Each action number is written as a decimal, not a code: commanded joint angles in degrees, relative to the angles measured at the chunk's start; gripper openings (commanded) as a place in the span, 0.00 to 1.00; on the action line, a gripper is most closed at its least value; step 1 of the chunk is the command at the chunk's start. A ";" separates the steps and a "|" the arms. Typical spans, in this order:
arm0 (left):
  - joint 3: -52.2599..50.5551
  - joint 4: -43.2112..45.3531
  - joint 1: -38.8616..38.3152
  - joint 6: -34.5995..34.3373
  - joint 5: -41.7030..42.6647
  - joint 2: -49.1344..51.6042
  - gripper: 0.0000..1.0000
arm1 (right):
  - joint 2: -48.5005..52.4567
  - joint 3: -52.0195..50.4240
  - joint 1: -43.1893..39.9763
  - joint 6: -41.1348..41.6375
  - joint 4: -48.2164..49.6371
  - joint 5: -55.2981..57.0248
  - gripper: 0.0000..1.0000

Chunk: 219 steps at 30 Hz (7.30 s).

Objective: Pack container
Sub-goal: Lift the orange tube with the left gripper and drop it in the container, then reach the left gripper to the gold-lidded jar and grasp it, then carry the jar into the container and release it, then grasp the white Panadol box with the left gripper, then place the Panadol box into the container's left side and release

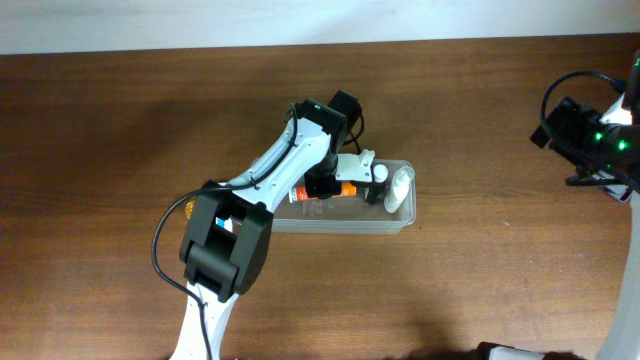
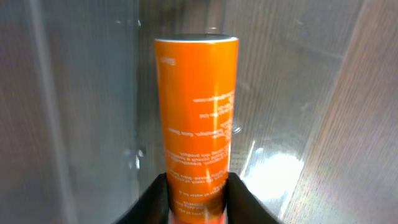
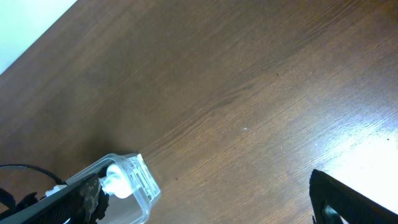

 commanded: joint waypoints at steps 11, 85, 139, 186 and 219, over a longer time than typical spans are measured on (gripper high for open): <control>10.27 -9.33 0.07 -9.97 -2.91 -4.17 0.99 | 0.15 0.17 -0.44 0.26 -0.02 0.09 0.98; -23.10 -2.58 37.70 -45.03 1.84 -11.80 0.52 | 0.15 0.17 -0.44 0.26 -0.02 0.09 0.98; 5.31 2.23 -2.95 -45.05 4.37 -0.28 0.27 | 0.15 0.17 -0.44 0.26 -0.02 0.09 0.98; -1.01 -18.80 31.32 -50.90 4.39 -16.02 0.83 | 0.15 0.17 -0.44 0.26 -0.02 0.09 0.98; -21.27 2.05 34.12 -48.17 2.43 -20.17 0.47 | 0.15 0.17 -0.44 0.26 -0.02 0.09 0.98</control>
